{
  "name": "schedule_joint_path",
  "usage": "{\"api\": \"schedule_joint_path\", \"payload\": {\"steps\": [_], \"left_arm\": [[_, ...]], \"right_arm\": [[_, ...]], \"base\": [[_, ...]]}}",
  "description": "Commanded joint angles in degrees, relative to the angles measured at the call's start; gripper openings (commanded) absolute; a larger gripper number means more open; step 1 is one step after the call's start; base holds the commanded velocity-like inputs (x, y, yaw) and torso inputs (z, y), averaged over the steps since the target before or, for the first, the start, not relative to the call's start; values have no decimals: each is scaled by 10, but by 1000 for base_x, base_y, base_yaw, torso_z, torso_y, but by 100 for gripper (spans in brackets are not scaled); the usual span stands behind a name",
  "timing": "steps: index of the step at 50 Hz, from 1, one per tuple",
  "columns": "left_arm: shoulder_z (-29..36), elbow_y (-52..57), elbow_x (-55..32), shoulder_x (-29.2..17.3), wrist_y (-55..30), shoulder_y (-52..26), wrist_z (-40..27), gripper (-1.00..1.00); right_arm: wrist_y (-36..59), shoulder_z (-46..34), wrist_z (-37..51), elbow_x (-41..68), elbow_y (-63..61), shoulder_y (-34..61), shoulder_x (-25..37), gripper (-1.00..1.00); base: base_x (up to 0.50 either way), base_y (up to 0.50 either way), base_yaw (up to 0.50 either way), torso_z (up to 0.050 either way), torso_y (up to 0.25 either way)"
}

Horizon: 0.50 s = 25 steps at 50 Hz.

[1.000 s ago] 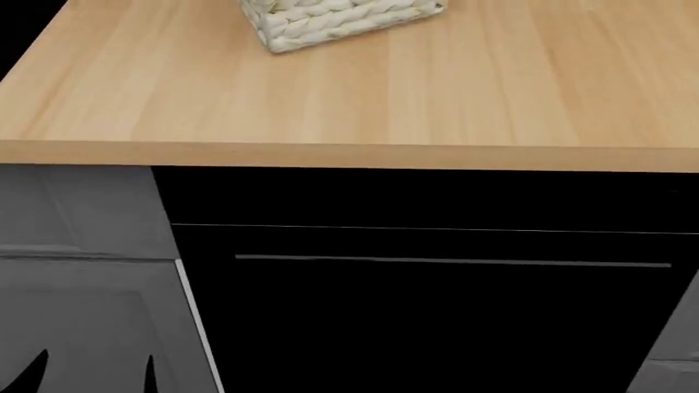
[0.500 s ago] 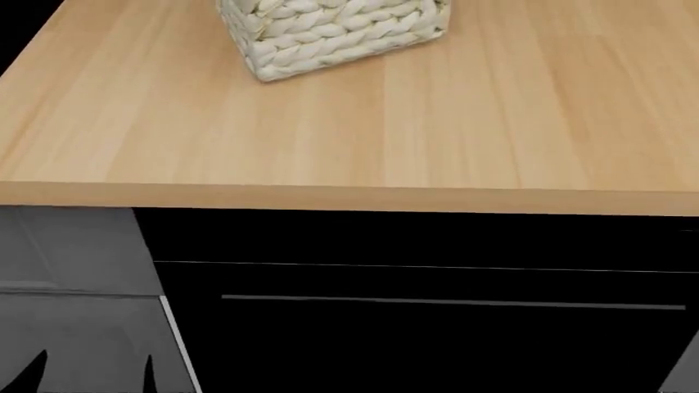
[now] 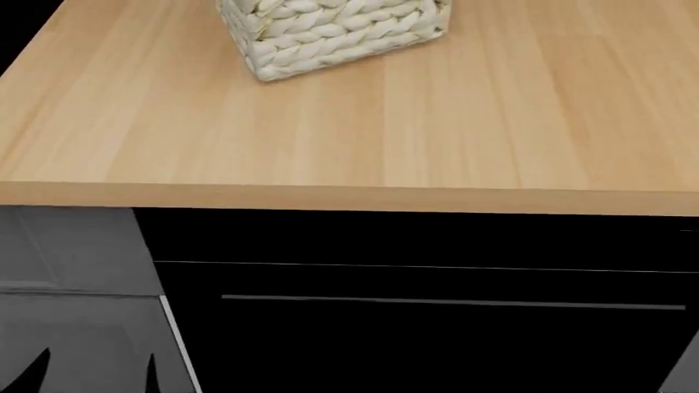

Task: Open the dishwasher door

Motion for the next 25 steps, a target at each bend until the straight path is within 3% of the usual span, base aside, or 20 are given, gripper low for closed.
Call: {"api": "schedule_joint_path", "payload": {"steps": [1, 25], "left_arm": [[-4, -14, -40, 1, -7, -13, 18, 100], [8, -29, -46, -7, -6, -23, 6, 100]], "right_arm": [[-22, -8, 2, -8, 33, 11, 1, 100], [-28, -23, 21, -12, 58, 21, 6, 100]], "base": [[0, 0, 0, 0, 0], [0, 0, 0, 0, 0]]}}
